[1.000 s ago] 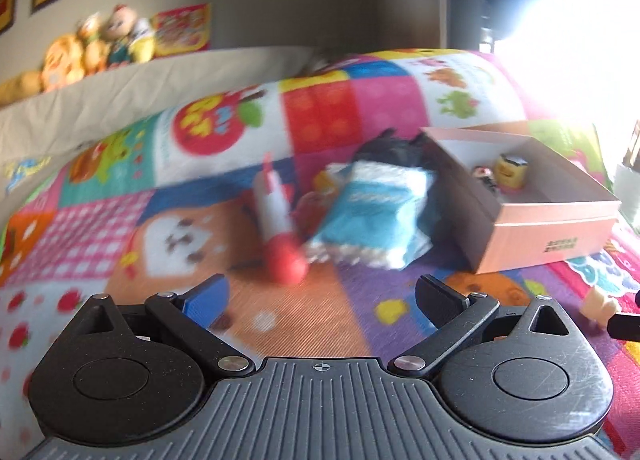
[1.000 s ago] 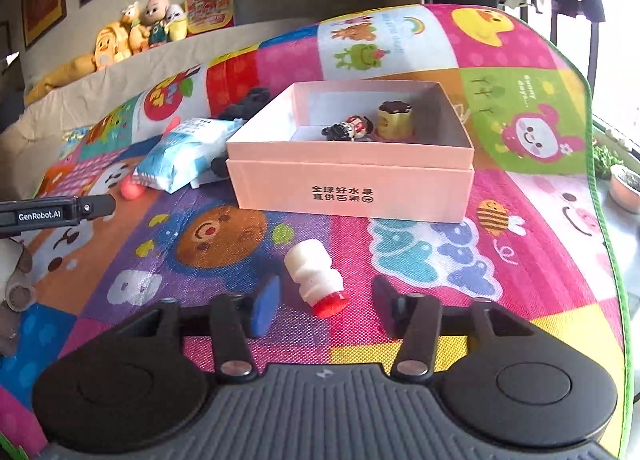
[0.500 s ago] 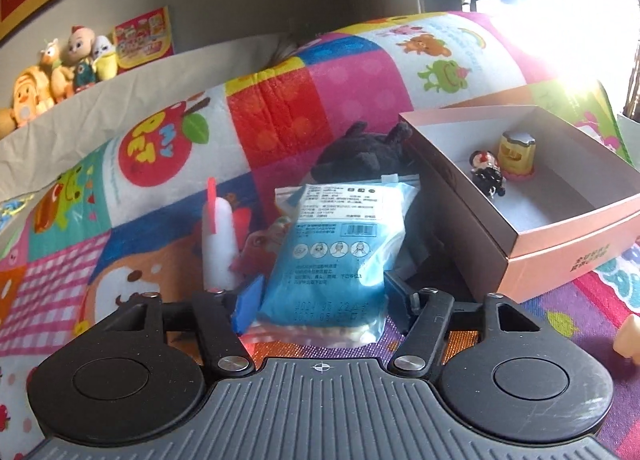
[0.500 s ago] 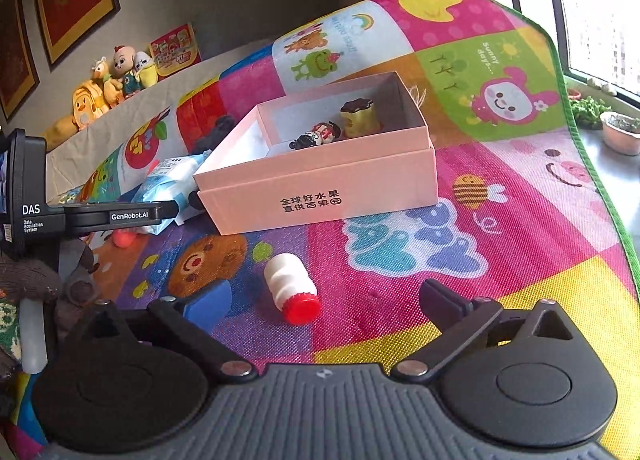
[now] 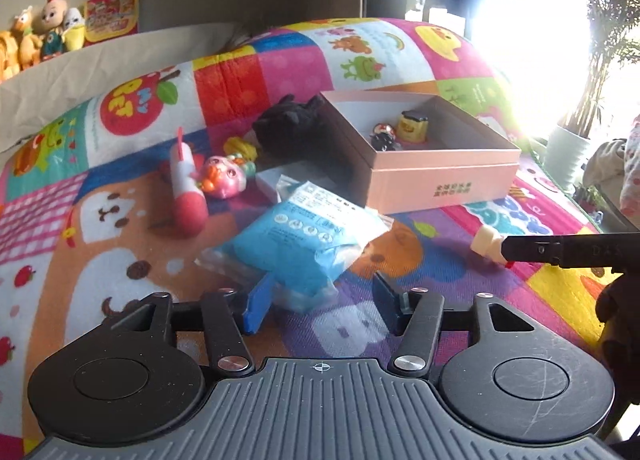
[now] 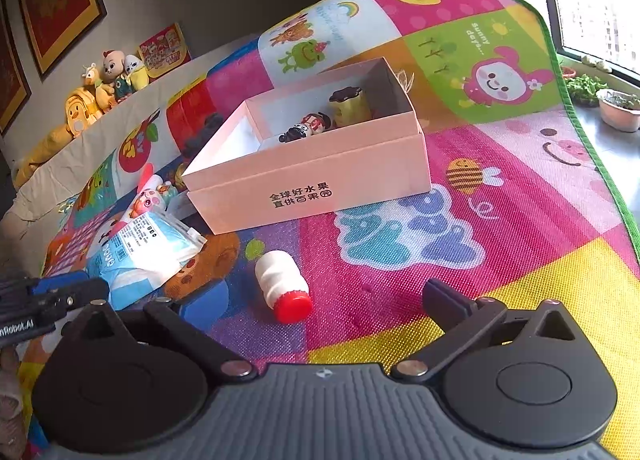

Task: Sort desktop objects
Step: 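Grasp the blue packet with the left tool while the right tool reaches the white yogurt bottle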

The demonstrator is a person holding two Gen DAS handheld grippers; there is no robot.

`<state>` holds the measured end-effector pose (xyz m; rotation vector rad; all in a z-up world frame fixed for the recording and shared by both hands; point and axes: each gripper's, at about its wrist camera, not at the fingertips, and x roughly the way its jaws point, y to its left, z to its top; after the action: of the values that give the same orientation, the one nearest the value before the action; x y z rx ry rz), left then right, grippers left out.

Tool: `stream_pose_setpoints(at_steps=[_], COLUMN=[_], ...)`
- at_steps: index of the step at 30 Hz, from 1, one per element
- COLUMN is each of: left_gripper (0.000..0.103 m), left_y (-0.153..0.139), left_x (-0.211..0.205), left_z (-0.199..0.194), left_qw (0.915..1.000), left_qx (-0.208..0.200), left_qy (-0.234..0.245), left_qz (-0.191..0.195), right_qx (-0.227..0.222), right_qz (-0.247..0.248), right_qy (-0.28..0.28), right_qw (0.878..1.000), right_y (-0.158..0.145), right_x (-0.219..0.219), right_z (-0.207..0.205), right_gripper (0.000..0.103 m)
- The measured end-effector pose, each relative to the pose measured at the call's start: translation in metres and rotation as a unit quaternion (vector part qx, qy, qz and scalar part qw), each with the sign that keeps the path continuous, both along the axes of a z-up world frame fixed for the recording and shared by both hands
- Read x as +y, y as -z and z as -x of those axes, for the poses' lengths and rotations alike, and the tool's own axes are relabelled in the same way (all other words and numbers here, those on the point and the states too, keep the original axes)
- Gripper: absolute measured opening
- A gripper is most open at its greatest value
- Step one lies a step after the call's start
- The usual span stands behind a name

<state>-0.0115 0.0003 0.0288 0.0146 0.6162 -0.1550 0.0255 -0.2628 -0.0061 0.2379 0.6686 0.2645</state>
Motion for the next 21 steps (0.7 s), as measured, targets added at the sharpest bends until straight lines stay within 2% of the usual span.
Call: stream_pose_setpoints(at_steps=[2,5,8,11,13,16,18,21], left_gripper=[0.083,0.097,0.101,0.102,0.102,0.102,0.102,0.102], left_y=[0.003,0.001,-0.006,-0.004,0.001,0.009,0.013,0.015], left_x=[0.001,0.001,-0.002,-0.003,0.0,0.001,-0.002,-0.01], left_z=[-0.002,-0.003,-0.008,-0.025,-0.038,-0.042,-0.035,-0.02], left_qw=[1.0,0.9996,0.9965,0.9957,0.9973,0.9994,0.9975,0.9956], left_qx=[0.004,-0.021,-0.059,-0.056,-0.037,0.005,0.022,0.017], left_qy=[0.001,-0.003,0.004,0.009,0.007,0.034,0.064,0.09], left_qz=[0.0,-0.019,-0.06,-0.074,-0.063,-0.009,0.021,0.021], right_qx=[0.002,0.004,0.004,0.002,0.002,0.002,0.003,0.004], right_qz=[0.008,0.019,0.014,0.003,-0.007,-0.009,-0.001,0.016], right_qy=[-0.002,-0.004,-0.004,-0.006,-0.006,-0.009,-0.012,-0.016], right_qw=[1.0,1.0,1.0,1.0,1.0,1.0,1.0,1.0], right_y=[0.0,0.0,0.0,0.0,0.001,0.001,0.0,0.0], right_x=[0.002,0.005,0.003,0.0,-0.003,-0.004,-0.001,0.004], right_z=[0.0,-0.001,0.0,0.0,0.0,0.0,0.0,0.0], right_gripper=[0.103,0.103,0.103,0.103,0.103,0.103,0.103,0.103])
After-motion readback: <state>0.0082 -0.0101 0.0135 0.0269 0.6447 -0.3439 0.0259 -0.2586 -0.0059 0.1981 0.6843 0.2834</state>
